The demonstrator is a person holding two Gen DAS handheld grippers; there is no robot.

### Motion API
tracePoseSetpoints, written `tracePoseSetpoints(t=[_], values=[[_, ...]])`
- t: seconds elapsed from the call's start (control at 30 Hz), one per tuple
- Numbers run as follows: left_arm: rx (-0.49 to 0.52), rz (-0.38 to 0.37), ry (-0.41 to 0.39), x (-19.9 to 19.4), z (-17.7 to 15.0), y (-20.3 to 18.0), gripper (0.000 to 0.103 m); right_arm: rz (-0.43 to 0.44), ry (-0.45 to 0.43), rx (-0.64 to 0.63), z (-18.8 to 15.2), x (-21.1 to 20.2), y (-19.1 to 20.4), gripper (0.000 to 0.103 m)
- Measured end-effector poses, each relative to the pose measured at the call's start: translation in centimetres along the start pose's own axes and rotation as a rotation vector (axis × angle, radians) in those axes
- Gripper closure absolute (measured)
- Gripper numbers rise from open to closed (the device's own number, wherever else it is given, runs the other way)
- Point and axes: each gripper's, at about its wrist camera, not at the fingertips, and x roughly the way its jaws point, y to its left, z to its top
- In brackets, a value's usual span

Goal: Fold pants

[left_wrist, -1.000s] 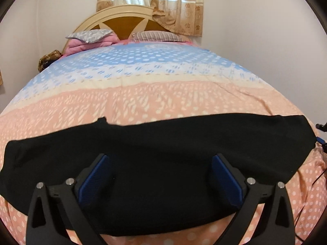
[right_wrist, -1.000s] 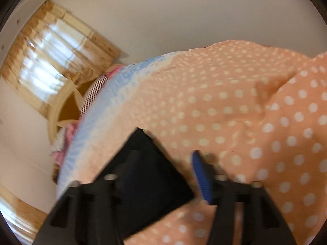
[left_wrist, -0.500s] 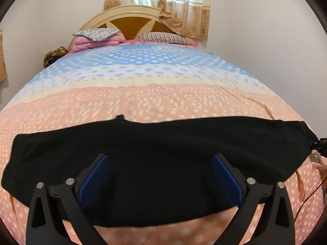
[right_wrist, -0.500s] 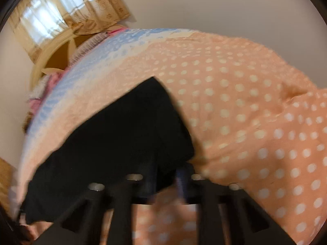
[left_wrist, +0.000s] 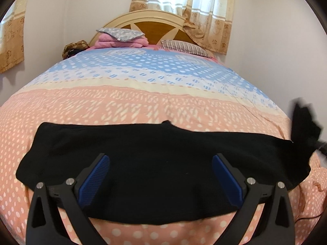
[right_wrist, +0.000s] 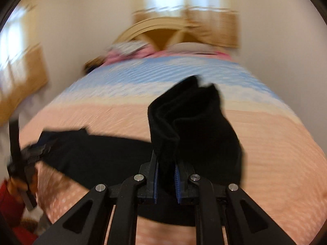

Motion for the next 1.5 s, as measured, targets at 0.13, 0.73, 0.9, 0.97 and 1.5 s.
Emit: tracePoseSetpoints(t=[0.13, 0.73, 0.9, 0.97, 1.5], values=[[0.001, 0.011, -0.003, -0.4, -0.3, 1.1, 0.0, 0.034, 0.078, -0.138, -2.4, 5.2, 6.3, 0.087], [0.015, 0.094, 0.033, 0.1, -1.5, 4.6, 0.0, 0.212, -0.011, 0.244, 0.0, 5.6, 2.8, 0.091], [0.05, 0.154, 0.039, -0.5, -1.4, 5.3, 0.0, 0.225, 0.143, 0.266, -1.4, 13.9, 4.5, 0.091], [0.035, 0.194, 0.038, -1.2, -1.6, 7.2, 0.0, 0.226, 0.112, 0.306, -1.4, 13.9, 4.2, 0.091], [-0.33, 0.276, 0.036, -2.4, -3.5, 19.2, 0.0, 0.322, -0.016, 0.301, -2.5, 8.5, 8.9, 0.091]])
